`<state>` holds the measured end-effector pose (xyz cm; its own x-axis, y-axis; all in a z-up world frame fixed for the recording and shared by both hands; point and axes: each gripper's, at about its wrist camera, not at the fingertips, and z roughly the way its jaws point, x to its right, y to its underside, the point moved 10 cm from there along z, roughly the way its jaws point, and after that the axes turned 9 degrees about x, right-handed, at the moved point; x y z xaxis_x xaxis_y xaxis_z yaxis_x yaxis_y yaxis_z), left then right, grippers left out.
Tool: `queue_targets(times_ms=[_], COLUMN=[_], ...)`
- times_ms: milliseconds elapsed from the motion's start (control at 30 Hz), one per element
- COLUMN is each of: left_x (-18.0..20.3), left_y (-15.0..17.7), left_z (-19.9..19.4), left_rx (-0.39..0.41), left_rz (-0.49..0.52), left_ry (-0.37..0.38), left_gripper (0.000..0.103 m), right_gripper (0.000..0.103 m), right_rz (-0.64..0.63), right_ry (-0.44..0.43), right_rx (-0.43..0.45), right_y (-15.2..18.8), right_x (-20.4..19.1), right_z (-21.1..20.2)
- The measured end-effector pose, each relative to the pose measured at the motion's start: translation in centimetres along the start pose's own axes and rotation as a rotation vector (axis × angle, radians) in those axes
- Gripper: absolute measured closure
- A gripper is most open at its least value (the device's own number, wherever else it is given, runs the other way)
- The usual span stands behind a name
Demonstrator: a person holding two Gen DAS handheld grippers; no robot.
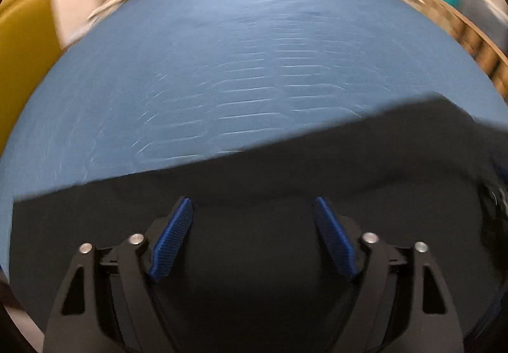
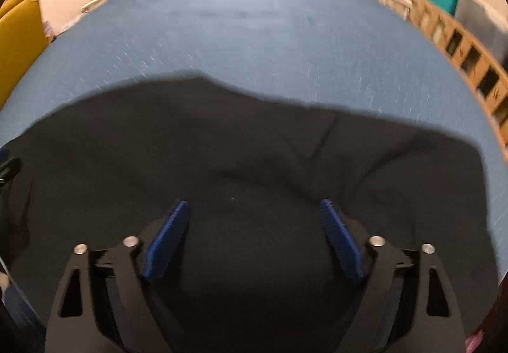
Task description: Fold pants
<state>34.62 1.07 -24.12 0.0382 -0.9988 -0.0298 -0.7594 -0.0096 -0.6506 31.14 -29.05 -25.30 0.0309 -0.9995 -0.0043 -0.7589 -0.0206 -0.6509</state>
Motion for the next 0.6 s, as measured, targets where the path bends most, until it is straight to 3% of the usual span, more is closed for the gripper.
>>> queue_targets(times_ms=[67,133,267,367,433,500,600], left_x=[-3.6,-7.7,-14.6,-14.1,-10.8,-6.9,-6.3], left_y=[0.0,0.5,1.4,0.5,0.6,1.8,5.0], left_z=[0.4,0.3,-1.4,-3.5,-4.7,-4.5,-3.4], left_rx=[-0.02,-0.032,-0.038,0.021,0.053,0.036,-0.037], left_rz=[-0.08,-0.187,-0.223,-0.244,-0.144,-0.045,0.01], left_ry=[-0.094,-0.135,-0.299,-0.215,-0.129,-0.02,-0.06], left_gripper=[0.005,0.003,0.006,0.007,0.006,0.006,0.004], right_gripper=[0.015,0.015,0.013,0.013,0.013,0.013,0.013], right_rz=[-0.002,-0.014,-0.004,-0.007,-0.007,-0.008,-0.007], right_ry=[0.014,0.029,0.02,0.025,0.026,0.027,0.028], right_rx=[0.013,0.013,0.022,0.025,0.029,0.031,0.03], right_y=[0.1,0.0,0.2,0.0,0.1,0.2,0.1], right_x=[0.1,-0.1,-0.3,-0.3,-0.3,-0.5,-0.5], right_z=[-0.2,-0.2,0.0,0.3,0.4,0.5,0.6])
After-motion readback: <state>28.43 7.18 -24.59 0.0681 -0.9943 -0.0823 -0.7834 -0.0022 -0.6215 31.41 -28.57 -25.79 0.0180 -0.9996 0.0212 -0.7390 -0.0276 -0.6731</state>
